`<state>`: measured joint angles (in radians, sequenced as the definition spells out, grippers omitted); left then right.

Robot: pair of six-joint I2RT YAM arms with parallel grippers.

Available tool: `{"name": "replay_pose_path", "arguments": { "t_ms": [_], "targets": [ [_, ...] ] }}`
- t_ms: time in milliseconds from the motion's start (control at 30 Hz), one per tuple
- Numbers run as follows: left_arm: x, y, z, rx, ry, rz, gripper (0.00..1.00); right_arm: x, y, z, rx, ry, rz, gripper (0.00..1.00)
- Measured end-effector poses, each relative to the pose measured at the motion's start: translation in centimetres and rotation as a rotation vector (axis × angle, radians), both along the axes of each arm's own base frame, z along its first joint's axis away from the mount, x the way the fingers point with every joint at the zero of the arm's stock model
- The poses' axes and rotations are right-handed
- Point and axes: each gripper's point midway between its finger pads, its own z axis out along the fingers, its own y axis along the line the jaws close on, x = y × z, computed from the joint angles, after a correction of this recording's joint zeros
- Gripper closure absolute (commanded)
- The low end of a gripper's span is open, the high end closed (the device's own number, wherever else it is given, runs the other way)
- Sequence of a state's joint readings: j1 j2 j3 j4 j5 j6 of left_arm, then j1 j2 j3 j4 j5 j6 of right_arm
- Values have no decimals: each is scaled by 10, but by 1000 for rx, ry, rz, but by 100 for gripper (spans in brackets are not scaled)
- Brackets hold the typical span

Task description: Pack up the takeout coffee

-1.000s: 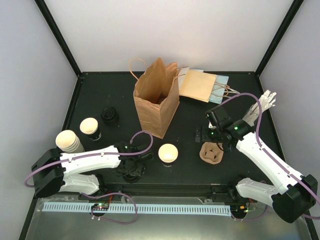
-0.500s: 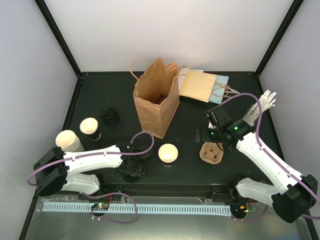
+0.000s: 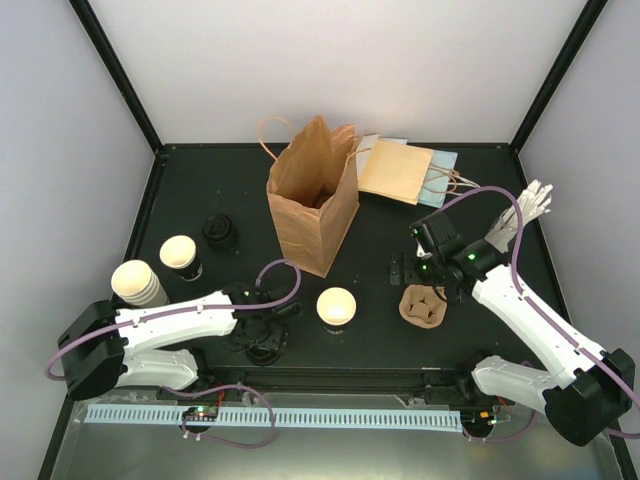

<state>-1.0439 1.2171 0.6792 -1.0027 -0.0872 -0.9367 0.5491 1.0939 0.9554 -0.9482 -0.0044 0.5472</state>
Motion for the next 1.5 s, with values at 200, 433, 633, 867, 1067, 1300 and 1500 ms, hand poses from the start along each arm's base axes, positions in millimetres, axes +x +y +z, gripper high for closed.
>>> {"name": "replay_pose_path", "arguments": {
  "t_ms": [200,433,633,867,1067,1300,1500],
  "targets": [
    [1,5,-4,-5,11,9,14,0,0,0,0,1,0,1],
    [0,3,-8,-18,19,-1,20,0,0,0,0,1,0,1],
    [0,4,-9,-21,25,-5,27,0,0,-1,1,2,1,1],
    [0,3,-8,-28,23,-7,36,0,1,-1,3,4,2,1],
    [-1,3,-1,-32,20,-7,37,0,1,-2,2,6,3,1],
    [7,-8,29,-101,-26,-15,37,0,2,-2,6,7,5,1],
    [10,-11,44,-129,-45,-26,37,-1,4,-2,15,13,16,1]
  ]
}}
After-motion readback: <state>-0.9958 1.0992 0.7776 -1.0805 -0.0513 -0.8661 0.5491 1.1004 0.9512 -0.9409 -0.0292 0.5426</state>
